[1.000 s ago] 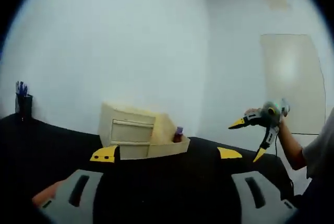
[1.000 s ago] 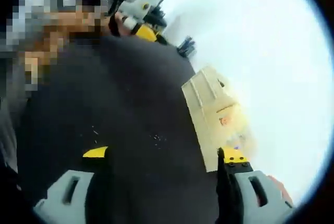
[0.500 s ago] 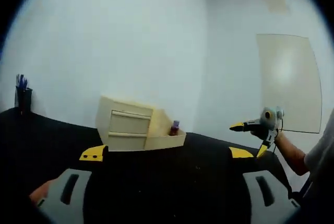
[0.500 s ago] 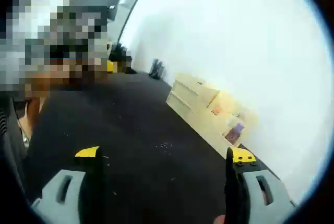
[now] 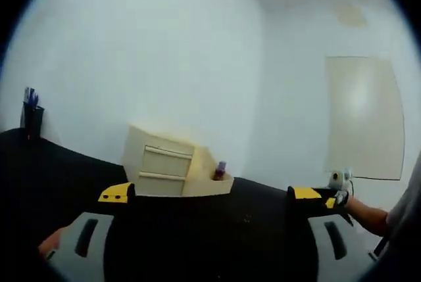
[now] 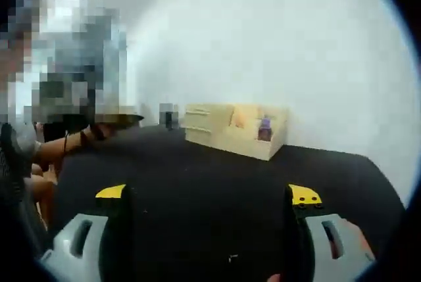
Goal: Open the drawer, pick up the cosmetic bottles from the table one by one, place them into the drawer, release the gripper, close the drawer, and move the gripper away
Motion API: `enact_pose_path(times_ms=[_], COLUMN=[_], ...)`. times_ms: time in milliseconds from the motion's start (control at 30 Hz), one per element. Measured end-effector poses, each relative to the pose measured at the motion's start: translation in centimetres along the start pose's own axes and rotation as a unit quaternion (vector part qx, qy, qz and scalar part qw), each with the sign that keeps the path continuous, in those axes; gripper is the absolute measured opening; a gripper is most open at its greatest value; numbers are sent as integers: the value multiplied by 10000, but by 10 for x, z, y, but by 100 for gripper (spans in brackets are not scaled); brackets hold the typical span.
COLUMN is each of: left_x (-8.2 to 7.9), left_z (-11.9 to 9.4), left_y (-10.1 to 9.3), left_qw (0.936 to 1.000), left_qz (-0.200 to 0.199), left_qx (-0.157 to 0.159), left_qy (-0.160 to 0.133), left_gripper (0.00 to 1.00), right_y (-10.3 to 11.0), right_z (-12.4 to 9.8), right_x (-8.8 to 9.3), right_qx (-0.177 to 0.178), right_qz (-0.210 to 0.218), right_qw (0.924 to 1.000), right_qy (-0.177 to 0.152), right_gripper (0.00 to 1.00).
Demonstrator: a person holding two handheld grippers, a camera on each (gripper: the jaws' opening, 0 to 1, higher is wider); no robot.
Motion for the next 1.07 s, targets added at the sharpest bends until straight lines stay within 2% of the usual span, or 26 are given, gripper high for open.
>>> enact_pose_path(times_ms=[67, 133, 200, 233, 267, 333, 367, 400, 533, 667, 767, 900, 1067], left_x=[-1, 0, 1, 2, 7, 26, 32, 34, 30, 25, 19, 17, 20], left_z=[0, 0, 0, 1, 1, -1, -1, -1, 0, -3, -4, -6, -4], left_y=[0, -1, -3, -4, -6, -7, -8, -11, -16, -10, -5, 2, 1], left_qw=[10000, 10000, 10000, 9999, 9994, 9947, 9925, 9919, 9931, 9944, 9968, 9972, 9965], left_qz=[16, 19, 20, 9, -10, -39, 76, 240, 239, 268, 21, -1, 47], left_qx=[-3, 6, 30, 56, 95, 155, 158, 220, 261, 122, 107, -38, -32], left_qy=[-18, 9, 52, 121, 321, 1015, 1209, 1224, 1119, 1012, 790, 749, 835], left_gripper=[96, 96, 96, 96, 96, 95, 95, 96, 96, 93, 92, 89, 89], right_y=[-6, -10, -18, -19, -16, -12, -12, -13, -14, -16, -18, -16, -13], right_z=[-5, -6, -7, -5, -3, 2, 2, 3, 3, 1, 1, 2, 2], right_x=[-1, 1, 12, 13, 12, 15, 18, 21, 24, 27, 26, 28, 29], right_qx=[43, 93, 335, 422, 363, 352, 379, 398, 447, 507, 508, 506, 491], right_qz=[387, 683, 746, 632, 605, 646, 600, 532, 501, 451, 399, 360, 311], right_qw=[9989, 9965, 9962, 9969, 9971, 9971, 9974, 9978, 9977, 9976, 9978, 9978, 9980], right_qy=[-271, -472, -297, -222, -268, -170, -81, 4, 104, 159, 171, 219, 240], right_gripper=[85, 87, 87, 87, 87, 88, 89, 89, 88, 85, 85, 84, 84])
Point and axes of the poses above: the point that each gripper's makers call its tool centre point, and the gripper's own axes: z roughly forward along the fingers, y roughly to its left, x roughly out of its underside, the point moved 3 cm from there along -z, roughly backward along the fingers, and after that the axes turned 4 degrees about z, right-handed, at the moved point
